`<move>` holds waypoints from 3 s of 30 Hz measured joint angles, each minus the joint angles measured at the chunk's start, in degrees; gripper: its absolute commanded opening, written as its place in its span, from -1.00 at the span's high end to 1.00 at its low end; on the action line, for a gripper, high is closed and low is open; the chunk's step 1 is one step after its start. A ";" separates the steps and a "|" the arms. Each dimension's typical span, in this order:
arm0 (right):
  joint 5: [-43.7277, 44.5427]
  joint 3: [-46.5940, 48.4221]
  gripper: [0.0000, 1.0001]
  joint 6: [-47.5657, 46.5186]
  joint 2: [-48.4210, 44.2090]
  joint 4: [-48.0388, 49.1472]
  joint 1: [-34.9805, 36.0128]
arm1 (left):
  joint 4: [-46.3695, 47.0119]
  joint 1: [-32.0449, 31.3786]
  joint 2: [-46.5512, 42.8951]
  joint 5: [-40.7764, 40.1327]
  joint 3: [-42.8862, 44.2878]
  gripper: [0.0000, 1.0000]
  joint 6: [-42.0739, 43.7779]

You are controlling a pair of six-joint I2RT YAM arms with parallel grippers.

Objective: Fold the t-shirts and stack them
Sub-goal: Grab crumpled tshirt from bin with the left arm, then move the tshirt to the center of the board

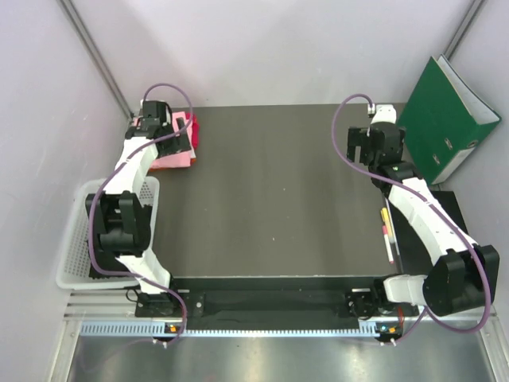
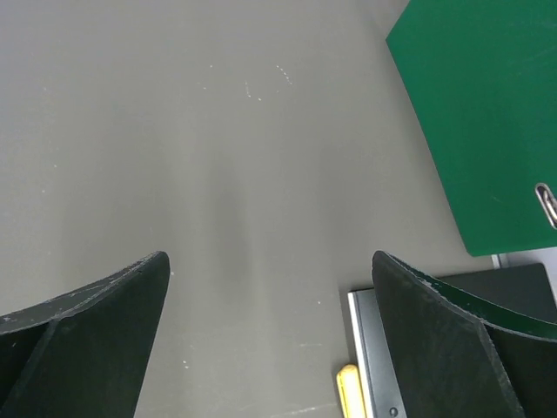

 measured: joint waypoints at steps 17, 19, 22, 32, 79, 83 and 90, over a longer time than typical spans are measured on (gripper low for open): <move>-5.62 0.04 -0.99 5.11 3.50 -0.94 0.02 | -9.46 1.68 -2.27 -37.57 7.91 -0.97 -6.82; -6.23 0.13 -0.99 5.46 4.31 -0.96 0.02 | -12.85 3.61 -1.22 -37.83 9.18 -0.97 -9.55; -7.28 0.85 -0.99 5.55 5.99 -1.14 0.07 | -17.49 8.20 0.52 -36.13 8.70 -0.97 -13.20; -9.90 5.11 -0.99 5.49 11.50 -1.14 0.11 | -19.45 19.69 -0.85 -25.86 -12.74 -0.97 -18.60; -16.70 11.45 -0.99 7.65 19.91 -2.95 0.11 | -6.16 14.84 -27.52 4.68 -9.84 1.00 -19.06; -16.72 12.50 -0.99 8.37 19.96 -3.02 0.11 | 1.77 3.15 -26.10 12.96 -10.23 1.00 -20.37; -16.26 12.04 -0.99 10.01 19.76 -2.82 0.11 | 9.90 -13.55 -12.76 28.09 -0.81 1.00 -20.63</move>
